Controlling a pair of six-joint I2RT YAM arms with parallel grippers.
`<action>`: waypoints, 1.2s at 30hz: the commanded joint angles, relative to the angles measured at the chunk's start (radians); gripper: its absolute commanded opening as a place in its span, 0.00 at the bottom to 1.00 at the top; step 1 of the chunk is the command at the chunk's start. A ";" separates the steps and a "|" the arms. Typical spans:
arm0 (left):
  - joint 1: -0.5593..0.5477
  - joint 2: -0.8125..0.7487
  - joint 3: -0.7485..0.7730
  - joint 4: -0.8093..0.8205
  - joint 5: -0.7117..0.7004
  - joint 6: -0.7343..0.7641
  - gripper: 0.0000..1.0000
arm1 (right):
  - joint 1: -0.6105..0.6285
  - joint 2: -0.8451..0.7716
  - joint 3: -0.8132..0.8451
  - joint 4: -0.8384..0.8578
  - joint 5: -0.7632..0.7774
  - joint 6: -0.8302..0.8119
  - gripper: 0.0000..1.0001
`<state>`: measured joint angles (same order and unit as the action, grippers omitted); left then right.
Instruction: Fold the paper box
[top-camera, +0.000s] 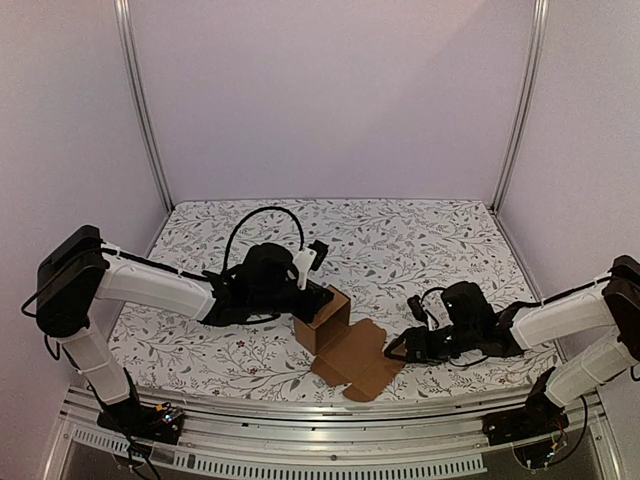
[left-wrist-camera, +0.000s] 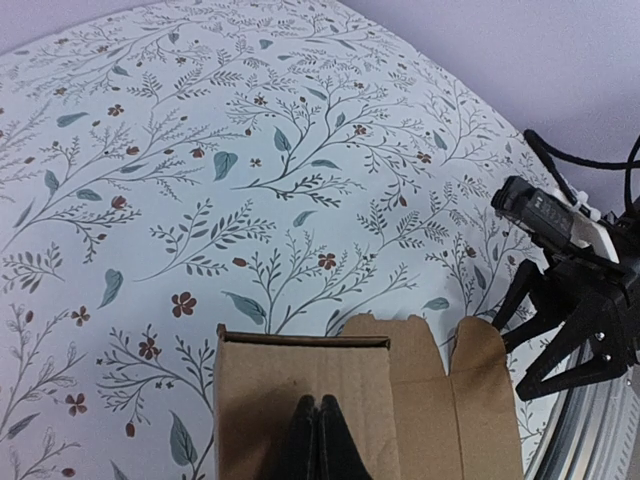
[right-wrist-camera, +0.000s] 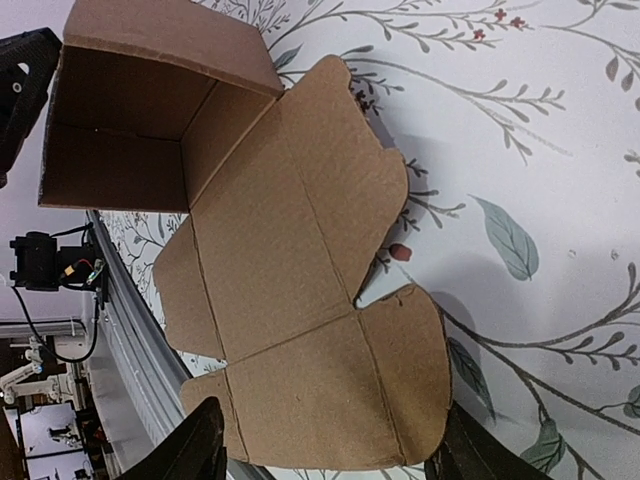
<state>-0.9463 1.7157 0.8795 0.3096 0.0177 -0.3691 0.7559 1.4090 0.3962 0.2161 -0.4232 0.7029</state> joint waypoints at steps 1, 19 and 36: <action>-0.005 -0.006 -0.031 -0.053 -0.009 -0.008 0.00 | -0.006 -0.005 -0.069 0.042 -0.066 0.056 0.67; -0.018 -0.004 -0.039 -0.037 -0.015 -0.014 0.00 | 0.061 0.142 -0.156 0.551 -0.024 0.292 0.51; -0.023 -0.023 -0.066 -0.009 -0.015 -0.033 0.00 | 0.082 0.120 -0.182 0.591 0.063 0.354 0.28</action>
<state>-0.9585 1.7058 0.8474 0.3515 0.0101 -0.3893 0.8307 1.5608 0.2283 0.7876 -0.4099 1.0367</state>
